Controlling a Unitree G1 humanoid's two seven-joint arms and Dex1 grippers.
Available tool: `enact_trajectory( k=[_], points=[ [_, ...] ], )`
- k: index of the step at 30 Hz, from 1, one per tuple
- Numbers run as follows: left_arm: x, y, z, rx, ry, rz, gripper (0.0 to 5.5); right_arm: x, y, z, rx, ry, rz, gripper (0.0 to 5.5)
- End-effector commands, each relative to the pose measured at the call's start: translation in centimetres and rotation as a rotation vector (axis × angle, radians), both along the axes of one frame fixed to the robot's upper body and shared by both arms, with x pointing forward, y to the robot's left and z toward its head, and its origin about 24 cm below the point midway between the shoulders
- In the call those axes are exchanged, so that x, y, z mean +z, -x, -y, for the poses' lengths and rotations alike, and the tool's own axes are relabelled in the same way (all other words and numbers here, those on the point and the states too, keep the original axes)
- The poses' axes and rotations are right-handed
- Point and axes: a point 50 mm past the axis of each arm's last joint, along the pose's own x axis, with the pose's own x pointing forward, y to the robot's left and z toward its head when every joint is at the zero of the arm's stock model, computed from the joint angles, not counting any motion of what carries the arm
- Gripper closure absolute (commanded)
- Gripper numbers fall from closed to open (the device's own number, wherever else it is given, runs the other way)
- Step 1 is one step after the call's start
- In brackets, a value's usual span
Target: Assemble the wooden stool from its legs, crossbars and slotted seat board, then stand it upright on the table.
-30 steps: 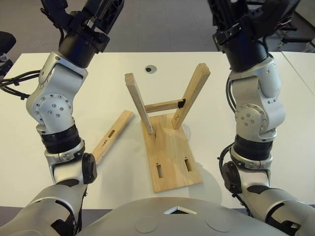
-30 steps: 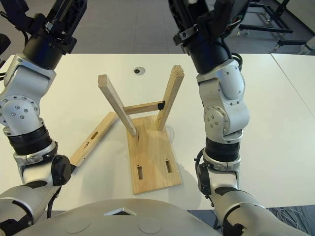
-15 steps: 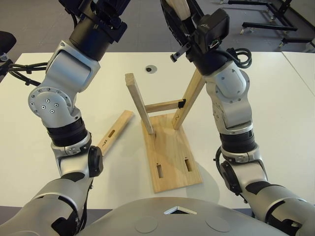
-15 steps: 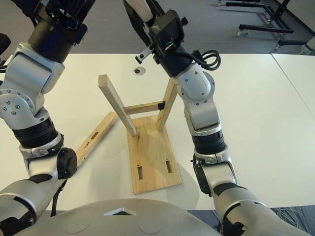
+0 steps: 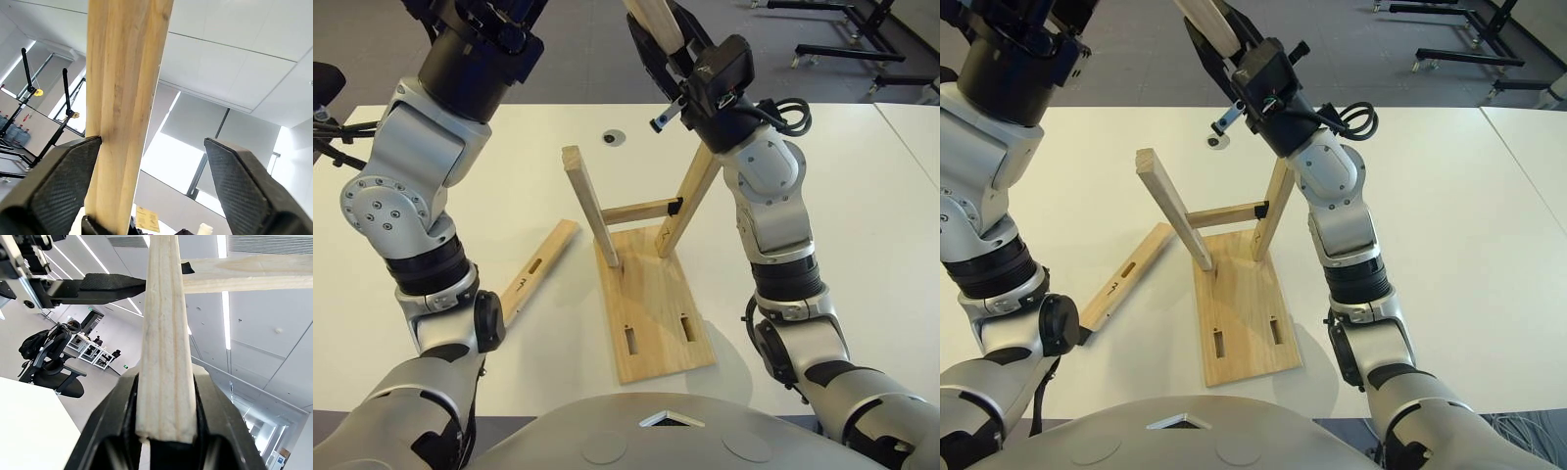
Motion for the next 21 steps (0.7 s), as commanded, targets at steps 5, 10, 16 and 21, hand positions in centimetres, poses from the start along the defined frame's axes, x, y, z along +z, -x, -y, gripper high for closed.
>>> enact_trajectory(
  k=[5,10,16,21],
  points=[
    [-2.5,-2.2,-0.7,0.13,-0.109,-0.111,1.64,-1.2,0.0,-0.8,0.004,0.142,0.057,4.47],
    [-1.6,-2.5,-1.4,0.138,-0.03,-0.079,1.64,-2.2,-0.2,-1.1,-0.019,0.229,0.092,4.47],
    [-0.9,-2.6,-1.6,0.147,-0.009,-0.068,1.64,-2.9,-0.4,-1.1,-0.031,0.233,0.08,4.47],
    [-1.0,-2.4,-0.9,0.118,-0.017,-0.063,1.64,-2.5,-0.4,-1.1,-0.005,0.165,0.041,4.47]
  ],
)
